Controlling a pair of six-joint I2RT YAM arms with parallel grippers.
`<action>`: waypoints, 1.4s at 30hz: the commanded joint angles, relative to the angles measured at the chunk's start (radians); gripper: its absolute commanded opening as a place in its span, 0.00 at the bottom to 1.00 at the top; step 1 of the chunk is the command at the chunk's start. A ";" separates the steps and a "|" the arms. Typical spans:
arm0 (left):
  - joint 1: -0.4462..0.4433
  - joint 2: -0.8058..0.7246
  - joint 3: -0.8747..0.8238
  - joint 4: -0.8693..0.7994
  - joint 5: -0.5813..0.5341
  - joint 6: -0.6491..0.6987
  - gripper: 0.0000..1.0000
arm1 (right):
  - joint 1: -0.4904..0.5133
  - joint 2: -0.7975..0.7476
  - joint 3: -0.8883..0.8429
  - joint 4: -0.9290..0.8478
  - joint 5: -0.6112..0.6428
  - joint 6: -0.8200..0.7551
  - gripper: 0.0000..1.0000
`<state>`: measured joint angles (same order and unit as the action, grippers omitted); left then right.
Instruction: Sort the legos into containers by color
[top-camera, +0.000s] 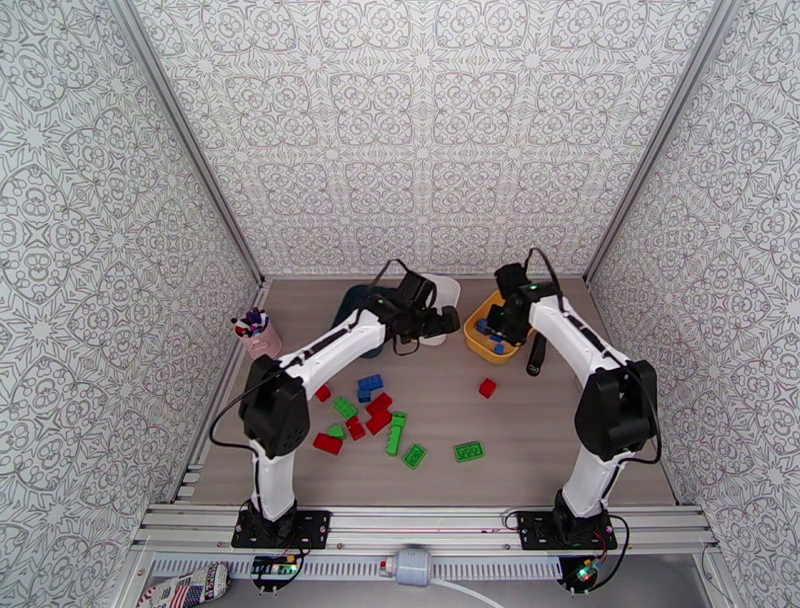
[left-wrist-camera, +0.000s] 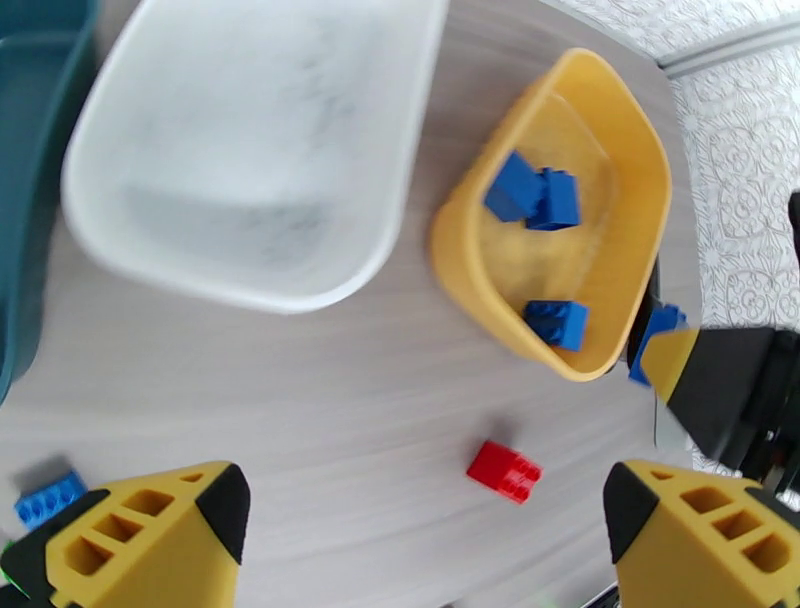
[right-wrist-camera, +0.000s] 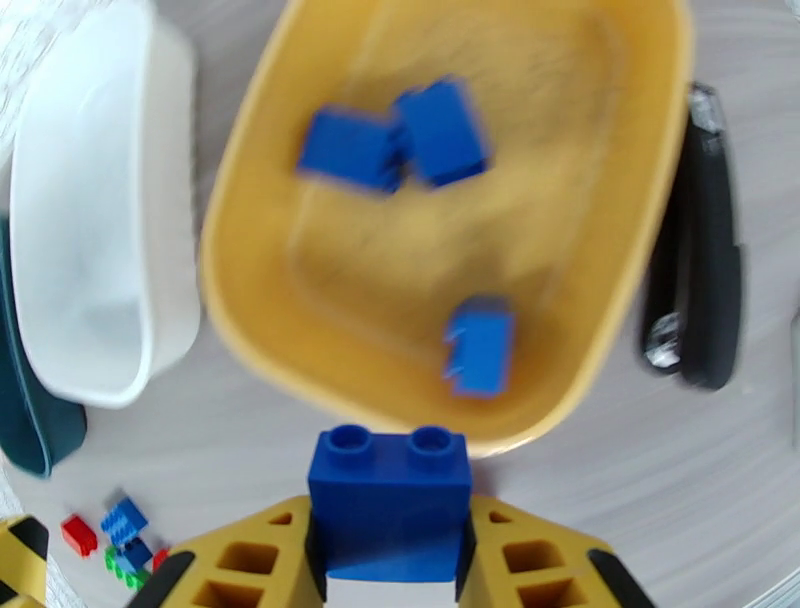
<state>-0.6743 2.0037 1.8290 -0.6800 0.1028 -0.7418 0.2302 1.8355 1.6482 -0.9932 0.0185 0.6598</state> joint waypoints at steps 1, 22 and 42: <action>-0.008 0.056 0.094 -0.090 0.016 0.067 0.99 | -0.045 0.052 0.077 -0.034 -0.007 -0.037 0.36; 0.094 0.141 0.246 -0.235 -0.112 0.162 0.99 | -0.068 0.175 0.203 -0.043 -0.038 -0.058 0.60; 0.158 -0.246 -0.319 -0.243 -0.243 0.021 0.98 | 0.295 0.132 0.216 -0.082 -0.088 -0.108 0.59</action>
<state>-0.5251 1.8091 1.5711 -0.8986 -0.1047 -0.6735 0.4957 2.0068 1.8553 -1.0447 -0.0391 0.5705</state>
